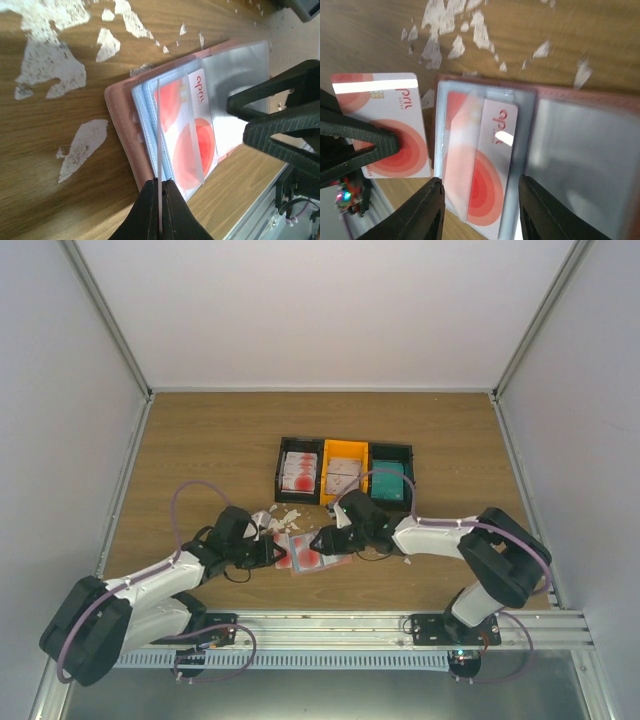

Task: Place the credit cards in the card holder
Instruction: Insert the credit card into the card holder, then turn over the card slot in the card holder.

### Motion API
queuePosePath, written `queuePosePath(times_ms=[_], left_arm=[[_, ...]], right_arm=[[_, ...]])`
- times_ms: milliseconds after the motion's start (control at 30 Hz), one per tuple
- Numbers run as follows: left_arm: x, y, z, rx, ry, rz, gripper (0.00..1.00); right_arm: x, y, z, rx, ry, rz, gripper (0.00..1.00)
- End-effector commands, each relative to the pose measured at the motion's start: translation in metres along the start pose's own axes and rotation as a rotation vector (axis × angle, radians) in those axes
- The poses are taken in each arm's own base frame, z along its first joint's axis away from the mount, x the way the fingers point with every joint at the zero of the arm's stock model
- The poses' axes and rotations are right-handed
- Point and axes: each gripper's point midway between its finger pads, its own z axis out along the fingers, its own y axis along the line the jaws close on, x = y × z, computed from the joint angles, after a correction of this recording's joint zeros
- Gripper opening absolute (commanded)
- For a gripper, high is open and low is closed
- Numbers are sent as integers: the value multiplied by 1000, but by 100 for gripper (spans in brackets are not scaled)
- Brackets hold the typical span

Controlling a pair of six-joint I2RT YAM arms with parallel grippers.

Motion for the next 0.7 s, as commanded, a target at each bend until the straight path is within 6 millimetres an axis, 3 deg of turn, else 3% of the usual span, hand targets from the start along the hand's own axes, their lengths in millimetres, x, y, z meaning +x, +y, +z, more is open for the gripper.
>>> queuePosePath(times_ms=[0,167,500,667], left_arm=[[-16,-4,-11,-41,-72,33,0],[-21,-4,-17,-54,-111,28,0],[-23,6,-23,-83,-151,10,0],[-20,11,-25,-79,-155,0,0]], right_arm=[[-11,-16,-20,234,-44,-83,44],[-18,-6,-23,411,-55,-195,47],[3,10,17,577,28,-311,46],[5,8,23,617,38,-319,41]])
